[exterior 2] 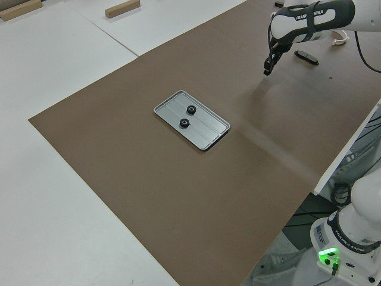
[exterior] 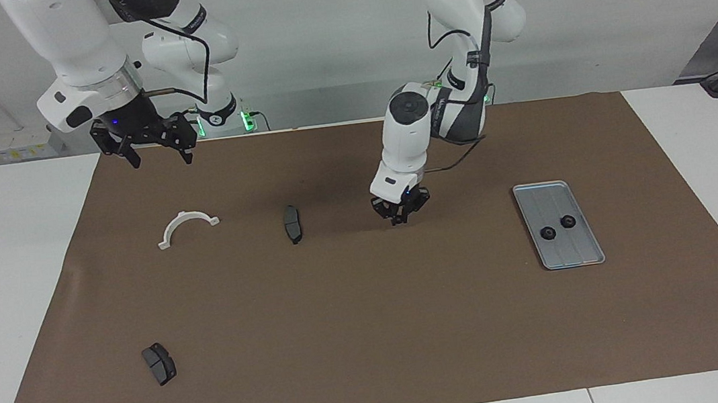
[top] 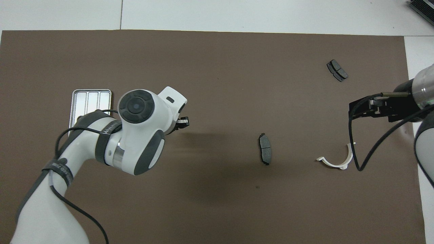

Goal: Place bearing gear from tray to pile
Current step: 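Carry the gear with the left gripper and set it mid-table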

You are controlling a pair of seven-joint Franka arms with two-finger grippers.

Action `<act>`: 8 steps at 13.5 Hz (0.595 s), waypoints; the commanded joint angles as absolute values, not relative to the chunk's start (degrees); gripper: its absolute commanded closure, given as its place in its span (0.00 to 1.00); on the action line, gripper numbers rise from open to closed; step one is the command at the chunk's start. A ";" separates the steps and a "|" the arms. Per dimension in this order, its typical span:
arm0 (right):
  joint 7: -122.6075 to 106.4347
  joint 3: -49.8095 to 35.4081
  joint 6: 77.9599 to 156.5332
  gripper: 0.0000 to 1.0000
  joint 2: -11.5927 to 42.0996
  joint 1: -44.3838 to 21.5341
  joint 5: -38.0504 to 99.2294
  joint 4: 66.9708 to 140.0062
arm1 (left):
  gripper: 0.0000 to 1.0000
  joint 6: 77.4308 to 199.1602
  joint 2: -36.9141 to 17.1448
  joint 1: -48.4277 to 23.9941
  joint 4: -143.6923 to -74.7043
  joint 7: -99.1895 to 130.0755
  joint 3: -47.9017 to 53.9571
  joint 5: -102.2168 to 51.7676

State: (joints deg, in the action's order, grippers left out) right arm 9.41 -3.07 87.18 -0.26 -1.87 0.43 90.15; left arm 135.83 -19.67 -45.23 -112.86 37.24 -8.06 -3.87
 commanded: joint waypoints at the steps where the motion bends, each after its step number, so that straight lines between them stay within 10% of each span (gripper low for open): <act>1: 9.58 -3.52 87.10 0.00 -1.05 -1.23 0.35 91.14 | 0.49 137.37 -21.01 -47.02 -112.24 37.27 -9.23 -4.13; 2: 9.58 -3.52 87.10 0.00 -1.05 -1.23 0.35 91.06 | 0.00 137.37 -21.01 -47.02 -112.15 36.74 -9.32 -3.78; 8: 9.58 -3.52 87.10 0.00 -1.05 -1.23 0.35 91.06 | 0.00 130.36 -22.76 -36.33 -102.23 31.41 -9.32 -3.95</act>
State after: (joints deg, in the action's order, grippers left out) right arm 9.41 -3.07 87.18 -0.26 -1.87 0.43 90.16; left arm 134.41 -21.25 -41.52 -107.08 35.57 -9.61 -3.74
